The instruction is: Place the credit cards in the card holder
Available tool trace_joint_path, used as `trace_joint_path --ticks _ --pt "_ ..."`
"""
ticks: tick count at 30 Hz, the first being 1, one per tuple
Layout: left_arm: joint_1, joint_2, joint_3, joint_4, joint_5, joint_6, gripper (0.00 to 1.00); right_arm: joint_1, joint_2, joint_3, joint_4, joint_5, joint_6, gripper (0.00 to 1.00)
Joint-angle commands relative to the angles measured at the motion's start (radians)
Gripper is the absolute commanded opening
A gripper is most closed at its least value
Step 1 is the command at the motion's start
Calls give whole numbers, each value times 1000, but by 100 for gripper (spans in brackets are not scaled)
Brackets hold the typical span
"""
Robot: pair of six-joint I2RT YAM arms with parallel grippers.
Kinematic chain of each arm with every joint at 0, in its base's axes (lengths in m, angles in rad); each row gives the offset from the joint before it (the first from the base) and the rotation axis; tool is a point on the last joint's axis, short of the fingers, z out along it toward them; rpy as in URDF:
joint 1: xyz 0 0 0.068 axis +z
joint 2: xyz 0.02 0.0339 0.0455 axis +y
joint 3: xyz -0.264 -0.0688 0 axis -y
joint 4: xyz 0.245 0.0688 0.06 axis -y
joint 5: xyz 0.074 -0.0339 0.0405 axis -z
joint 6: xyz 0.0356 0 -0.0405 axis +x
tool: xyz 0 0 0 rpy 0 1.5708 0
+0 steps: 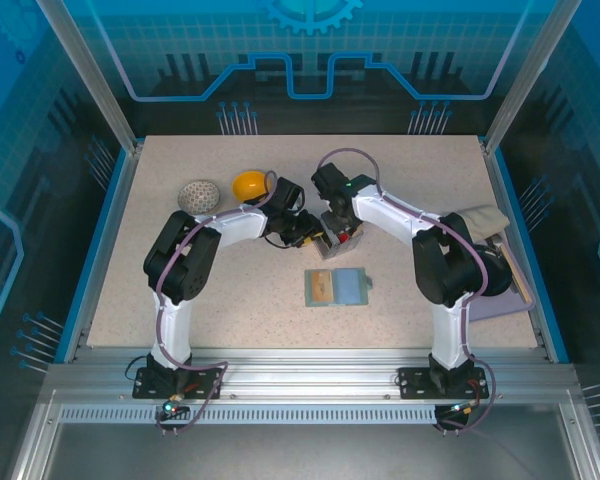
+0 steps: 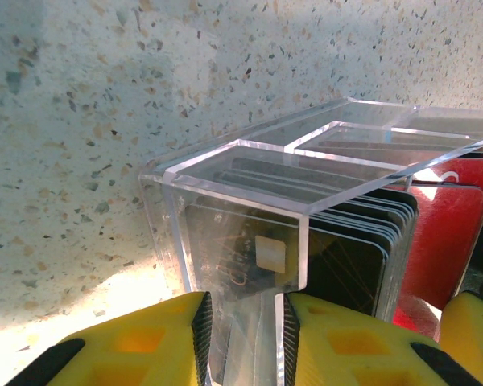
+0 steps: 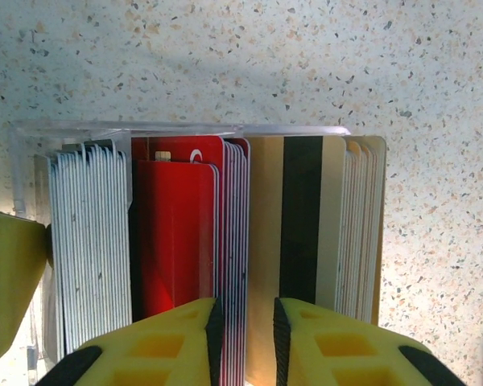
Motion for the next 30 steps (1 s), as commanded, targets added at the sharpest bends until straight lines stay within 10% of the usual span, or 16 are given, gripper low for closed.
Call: trace_joint_path --ticks 1,30 --pt "5 17 -26 -79 -12 14 32 -7 39 18 -41 -32 14 28" --pt "26 9 -132 80 39 -70 31 11 14 -29 20 -41 5 30"
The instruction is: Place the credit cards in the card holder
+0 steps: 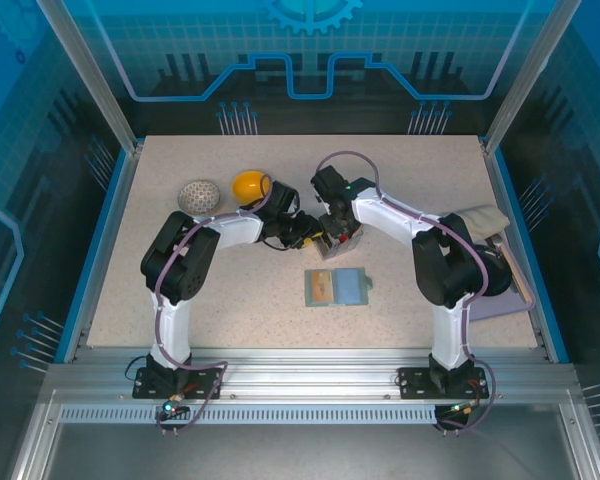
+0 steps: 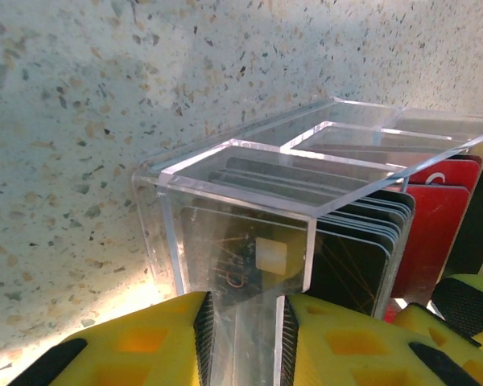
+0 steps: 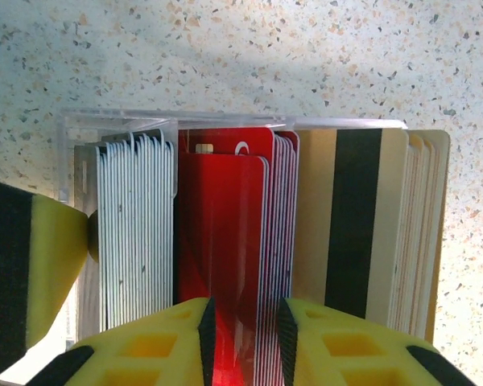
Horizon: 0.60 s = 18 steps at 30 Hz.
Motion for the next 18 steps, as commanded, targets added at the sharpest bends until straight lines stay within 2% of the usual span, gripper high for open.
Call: trace_joint_path --ticks 1,10,14,18 --pt "7 21 -47 -70 -24 -16 31 2 34 8 -17 13 -2 30" --pt "8 17 -45 -72 -25 -14 31 25 88 12 -23 94 -26 32" --pt "8 17 -42 -79 -25 -9 31 37 62 2 -16 175 -14 28" --pt "8 19 -41 -83 -27 -9 31 35 6 -20 8 197 -9 25"
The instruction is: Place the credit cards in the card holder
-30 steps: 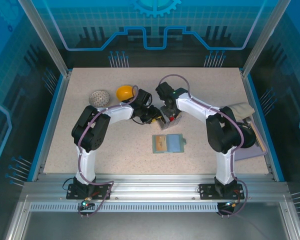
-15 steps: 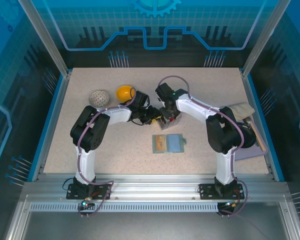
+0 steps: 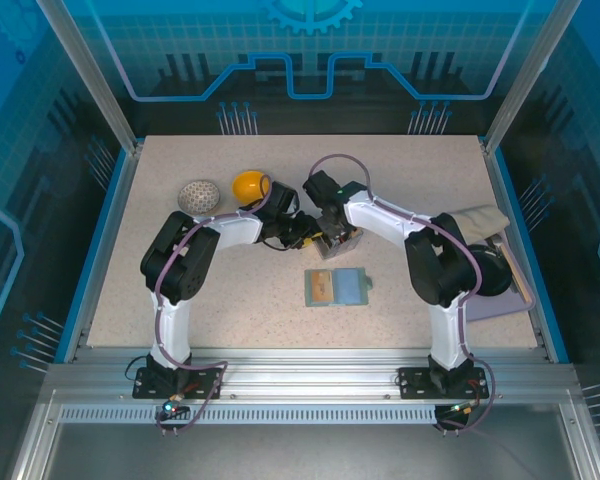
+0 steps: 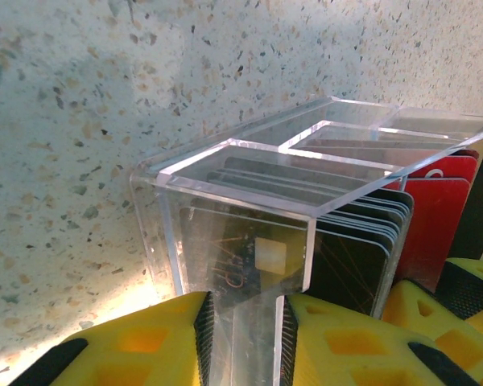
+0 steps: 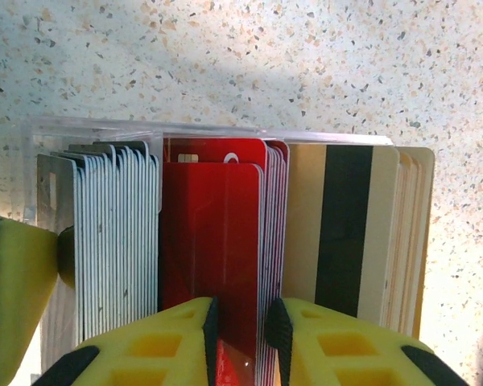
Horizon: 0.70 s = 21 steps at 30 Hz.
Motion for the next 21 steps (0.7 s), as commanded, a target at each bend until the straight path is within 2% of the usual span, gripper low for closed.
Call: trace_joint_path --ticks 1,9,16,19,21 --pt "6 19 -32 -101 -34 -8 31 -4 -36 -29 0 61 2 24" --pt "6 21 -30 -105 -36 -7 31 -11 -56 -25 -10 45 1 20" --pt "7 21 -29 -109 -35 -5 31 -11 -67 -24 -17 37 11 11" --pt "6 21 -23 -119 -39 2 31 -14 -89 -28 -20 24 20 2" --pt "6 19 -19 -125 -40 6 31 -19 -102 -29 -24 4 27 2"
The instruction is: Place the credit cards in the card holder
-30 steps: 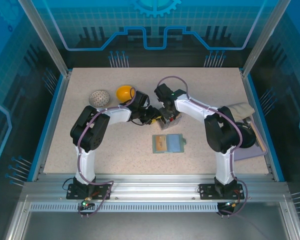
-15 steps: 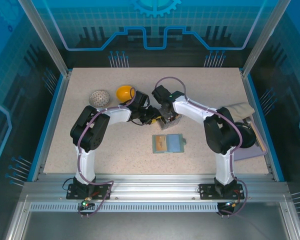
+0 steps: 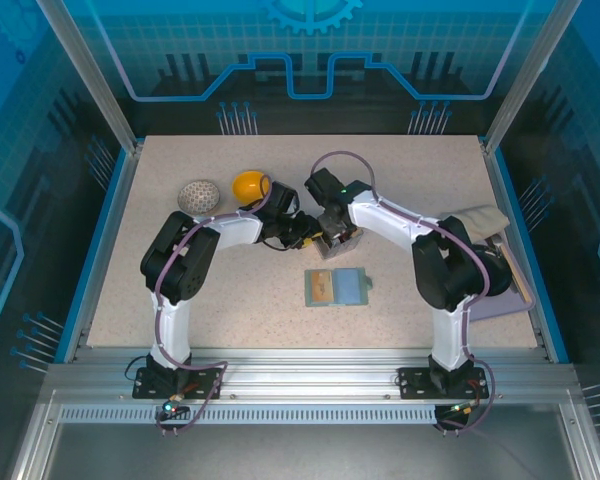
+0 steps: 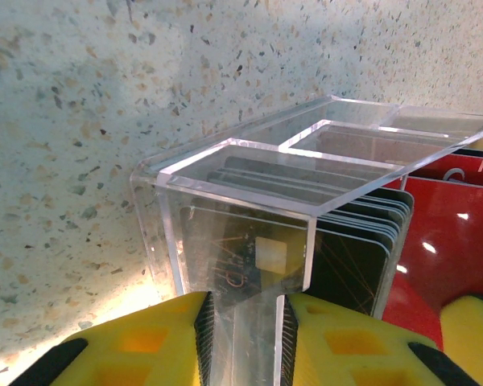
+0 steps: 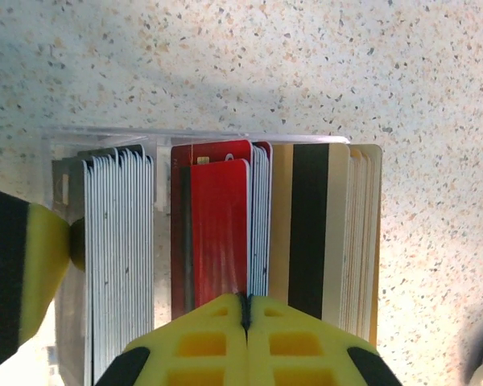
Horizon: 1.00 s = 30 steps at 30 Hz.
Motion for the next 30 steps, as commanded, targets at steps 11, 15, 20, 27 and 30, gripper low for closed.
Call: trace_joint_path --ticks 11,15,20,27,30 --pt "6 3 -12 -136 -48 22 31 -75 -115 -18 -48 -235 56 0" --pt "6 -19 -19 -112 -41 24 34 -118 -151 -39 -23 -371 99 0" --pt "6 -73 -25 -80 -40 34 42 -192 -229 -106 53 -567 166 0" --pt "11 -161 -54 4 -27 22 58 -254 -274 -160 108 -710 215 0" --pt "15 -184 -60 26 -12 10 59 -256 -262 -161 108 -716 212 0"
